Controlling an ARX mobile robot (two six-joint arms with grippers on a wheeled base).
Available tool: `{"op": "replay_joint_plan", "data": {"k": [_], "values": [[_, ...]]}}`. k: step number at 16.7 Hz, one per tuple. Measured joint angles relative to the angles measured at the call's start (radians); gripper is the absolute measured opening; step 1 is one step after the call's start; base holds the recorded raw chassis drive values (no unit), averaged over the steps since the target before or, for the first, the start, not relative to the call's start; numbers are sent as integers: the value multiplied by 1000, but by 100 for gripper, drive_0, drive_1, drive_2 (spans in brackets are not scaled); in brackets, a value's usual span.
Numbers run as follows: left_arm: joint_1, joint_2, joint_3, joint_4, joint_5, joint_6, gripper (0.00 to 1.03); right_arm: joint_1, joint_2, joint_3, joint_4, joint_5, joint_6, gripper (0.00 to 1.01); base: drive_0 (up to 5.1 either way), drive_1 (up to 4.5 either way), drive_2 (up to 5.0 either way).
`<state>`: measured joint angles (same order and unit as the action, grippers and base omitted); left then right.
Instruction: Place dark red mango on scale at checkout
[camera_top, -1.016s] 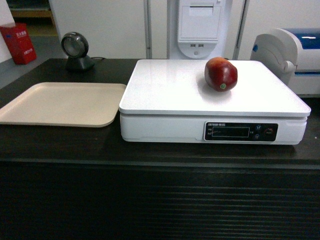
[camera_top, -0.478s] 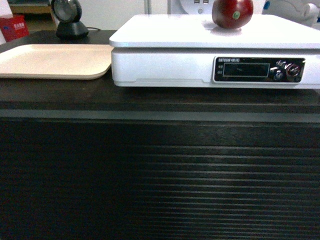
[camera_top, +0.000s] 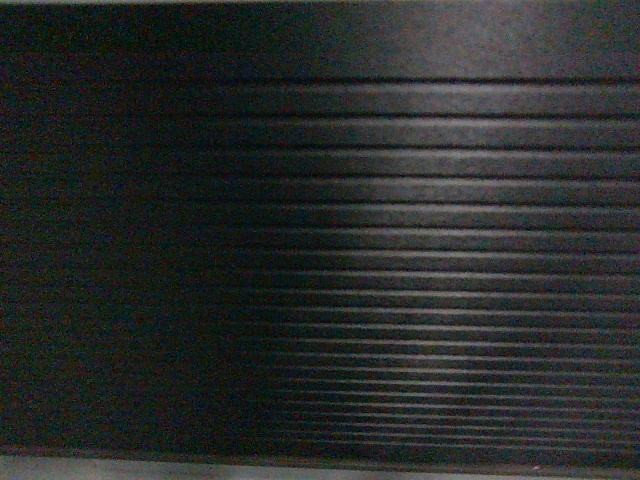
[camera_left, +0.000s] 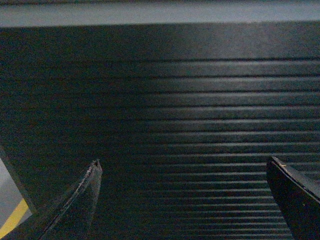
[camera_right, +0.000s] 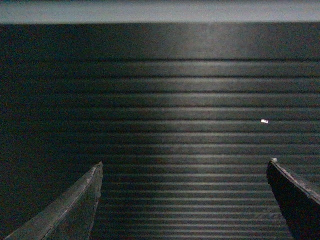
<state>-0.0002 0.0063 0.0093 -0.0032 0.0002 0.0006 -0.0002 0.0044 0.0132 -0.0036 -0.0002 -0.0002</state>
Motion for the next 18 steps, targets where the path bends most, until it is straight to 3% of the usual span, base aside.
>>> {"op": "replay_joint_plan", "data": {"k": [18], "values": [[0, 0, 0, -2, 0, 0, 98, 0, 0, 0, -1, 0, 0, 98, 0, 0, 0]]}}
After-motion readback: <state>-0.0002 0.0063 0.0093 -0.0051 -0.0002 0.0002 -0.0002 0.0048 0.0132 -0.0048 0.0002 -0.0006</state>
